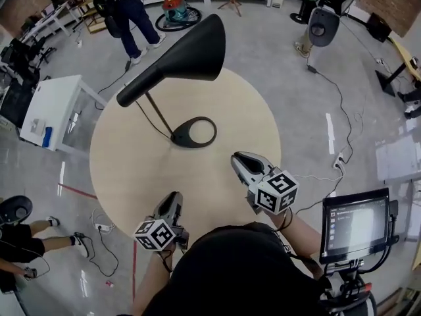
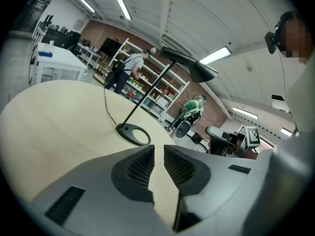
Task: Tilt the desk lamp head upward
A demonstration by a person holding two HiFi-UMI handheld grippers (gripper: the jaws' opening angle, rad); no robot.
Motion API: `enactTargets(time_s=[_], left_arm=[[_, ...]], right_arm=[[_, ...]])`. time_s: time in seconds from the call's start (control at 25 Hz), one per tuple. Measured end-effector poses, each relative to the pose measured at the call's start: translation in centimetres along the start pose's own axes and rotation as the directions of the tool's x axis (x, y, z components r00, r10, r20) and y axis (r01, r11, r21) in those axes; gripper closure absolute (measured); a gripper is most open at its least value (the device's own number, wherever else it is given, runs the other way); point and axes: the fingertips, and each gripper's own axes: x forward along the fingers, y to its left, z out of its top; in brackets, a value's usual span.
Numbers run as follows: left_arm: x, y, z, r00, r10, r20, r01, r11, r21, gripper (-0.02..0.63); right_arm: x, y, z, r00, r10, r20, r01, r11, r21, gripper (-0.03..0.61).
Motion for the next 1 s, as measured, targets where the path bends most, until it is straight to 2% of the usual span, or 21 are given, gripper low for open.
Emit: enactTargets(time_s=[0.28, 0.56, 1.0], left_arm=[[0.9, -2.1, -1.1, 1.0, 0.006, -0.018, -0.006, 1.0, -0.009, 0.552], [0.1, -1.1, -2.4, 0.999, 0.027, -0.018, -0.028, 0.996, -0.084, 0.552], [-0.8, -0.1, -2.9, 1.0, 0.025, -0.016, -0.027, 0.991, -0.128, 0.552]], right_arm=[[-1.1, 0.4, -2.7, 0.998, 0.031, -0.055, -0.029, 0.999, 0.037, 0.535], [-1.0, 0.7, -3.3, 0.997, 0.028, -0.071, -0.025, 0.999, 0.04, 0.535], [-0.1, 1.9, -4.3, 0.995, 0.035, -0.096, -0.03, 0.998, 0.05, 0.535]])
